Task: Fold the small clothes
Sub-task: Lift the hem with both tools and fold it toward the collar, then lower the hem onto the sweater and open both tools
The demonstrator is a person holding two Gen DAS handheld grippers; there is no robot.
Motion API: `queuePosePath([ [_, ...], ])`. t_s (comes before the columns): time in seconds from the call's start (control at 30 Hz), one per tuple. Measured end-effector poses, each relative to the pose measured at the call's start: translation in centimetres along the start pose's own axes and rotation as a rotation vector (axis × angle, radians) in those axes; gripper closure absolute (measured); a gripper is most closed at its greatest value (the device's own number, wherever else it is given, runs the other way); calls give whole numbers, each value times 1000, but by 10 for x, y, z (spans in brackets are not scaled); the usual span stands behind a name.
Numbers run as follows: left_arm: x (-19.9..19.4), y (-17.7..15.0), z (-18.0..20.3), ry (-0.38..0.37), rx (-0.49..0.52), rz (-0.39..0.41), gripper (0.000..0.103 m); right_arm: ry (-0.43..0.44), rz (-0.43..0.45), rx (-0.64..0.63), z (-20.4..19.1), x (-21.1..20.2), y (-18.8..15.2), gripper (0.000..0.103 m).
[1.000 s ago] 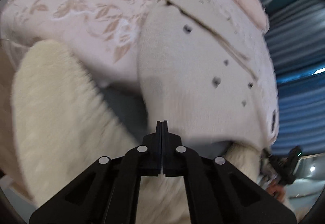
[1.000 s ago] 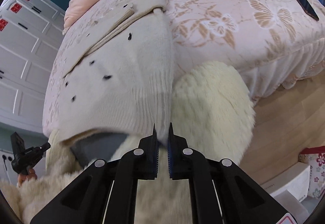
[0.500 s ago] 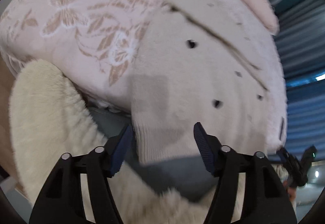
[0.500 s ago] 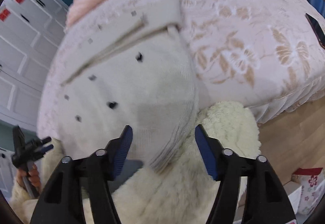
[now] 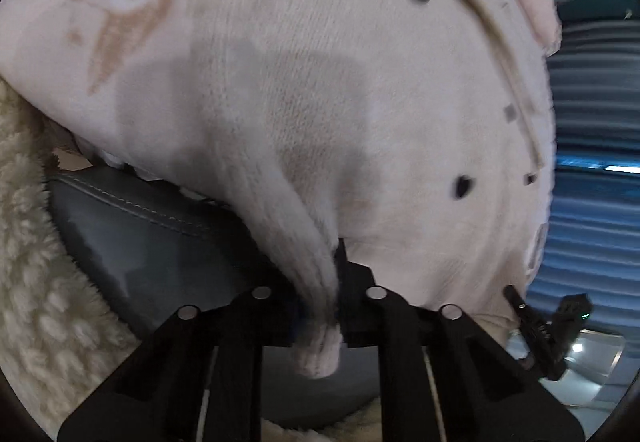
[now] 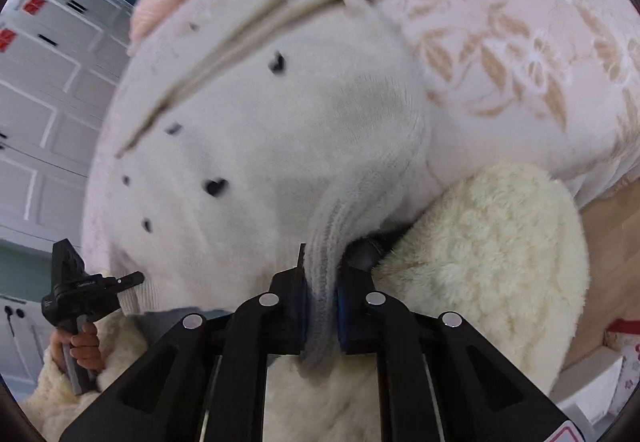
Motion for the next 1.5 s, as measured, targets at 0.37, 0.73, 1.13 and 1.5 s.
queuePosePath([
  [0.37, -174, -36, 33, -138, 81, 206, 97, 86, 176, -52, -37, -147, 25, 95],
  [0.73, -150, 208, 137, 34, 241, 464, 88, 121, 371, -22, -74, -50, 270, 79],
  [1.13, -105, 275, 113, 292, 298, 461, 12, -117, 320, -90, -48, 25, 297, 30],
  [1.5, -39, 302, 101, 352, 251, 309, 93, -61, 247, -41, -49, 65, 320, 96],
])
Point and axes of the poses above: each gripper's, at about its wrist camera, not at the fingertips, and x roughly the way its jaws point, z to its right, y to its top, the point moved 7 cm from there along x, roughly the way its jaws point, and after that the axes turned 4 degrees about -z, right-handed, at the moved point
